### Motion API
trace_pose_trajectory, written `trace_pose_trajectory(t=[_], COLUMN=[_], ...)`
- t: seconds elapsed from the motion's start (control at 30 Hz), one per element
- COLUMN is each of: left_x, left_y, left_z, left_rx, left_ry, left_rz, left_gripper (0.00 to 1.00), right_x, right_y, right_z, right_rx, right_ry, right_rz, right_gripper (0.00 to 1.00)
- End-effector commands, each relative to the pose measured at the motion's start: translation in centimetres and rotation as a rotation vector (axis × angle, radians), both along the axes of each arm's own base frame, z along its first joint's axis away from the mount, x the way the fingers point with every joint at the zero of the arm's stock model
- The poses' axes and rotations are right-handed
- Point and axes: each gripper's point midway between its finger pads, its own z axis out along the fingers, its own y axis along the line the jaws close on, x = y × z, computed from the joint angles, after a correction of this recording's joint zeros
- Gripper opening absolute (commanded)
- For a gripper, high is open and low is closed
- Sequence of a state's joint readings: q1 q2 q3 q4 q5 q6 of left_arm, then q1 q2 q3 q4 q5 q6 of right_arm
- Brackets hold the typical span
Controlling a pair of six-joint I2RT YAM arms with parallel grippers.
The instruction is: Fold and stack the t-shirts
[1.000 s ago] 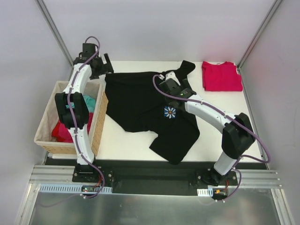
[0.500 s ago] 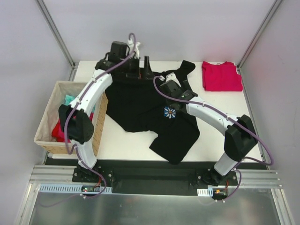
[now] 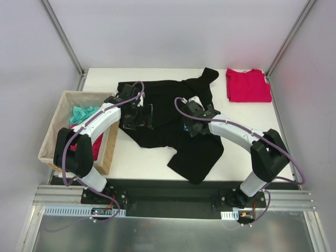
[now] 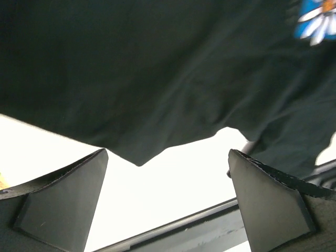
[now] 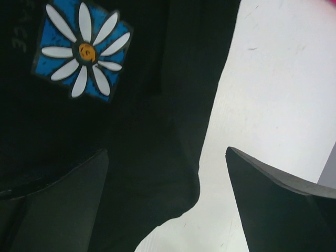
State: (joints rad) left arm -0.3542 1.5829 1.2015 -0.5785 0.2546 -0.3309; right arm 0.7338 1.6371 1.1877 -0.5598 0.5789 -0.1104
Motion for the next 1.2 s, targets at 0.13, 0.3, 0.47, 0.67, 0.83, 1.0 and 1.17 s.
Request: trace_pose_trajectory(t=[0.13,0.3,0.47,0.67,0.83,1.0,1.17], left_x=[-0.9,-2.5,-4.0,-5.4,-5.6,-3.6,-2.4], left_y=[2.8,6.0,10.6,13.3,14.3,10.3,6.2], left_z=[0.1,0.3,0.1,-1.3,-1.4,1.4,2.4], left_rx=[0.107,0.075,0.11,0.066,0.072,-0.084,-0.045], left_ry=[0.005,0.038,0.077,0.15,0.146,0.093,0.06], left_rz=[0.092,0.192,0.314,0.414,0.458,0.341,0.208], left_gripper=[0.99,0.99,0.99,0.99,0.99,0.99,0.99], right_x=[-1.1,-1.0,-1.0,-1.0,-1.1,-1.4,-2.2], right_y=[0.7,0.7,1.1,1.2,1.2,1.1,0.6], right_z=[0.1,0.7,0.7,1.1,1.3,0.8,0.3], right_rx=[0.05,0.051,0.067,0.066,0.059,0.055,0.078], right_ry=[0.024,0.01,0.018,0.008,0.006,0.019,0.003], right_rz=[0.001,0.003,0.007,0.007,0.011,0.007,-0.015], right_gripper=[0.99,0.99,0.99,0.99,0.98,0.98,0.99])
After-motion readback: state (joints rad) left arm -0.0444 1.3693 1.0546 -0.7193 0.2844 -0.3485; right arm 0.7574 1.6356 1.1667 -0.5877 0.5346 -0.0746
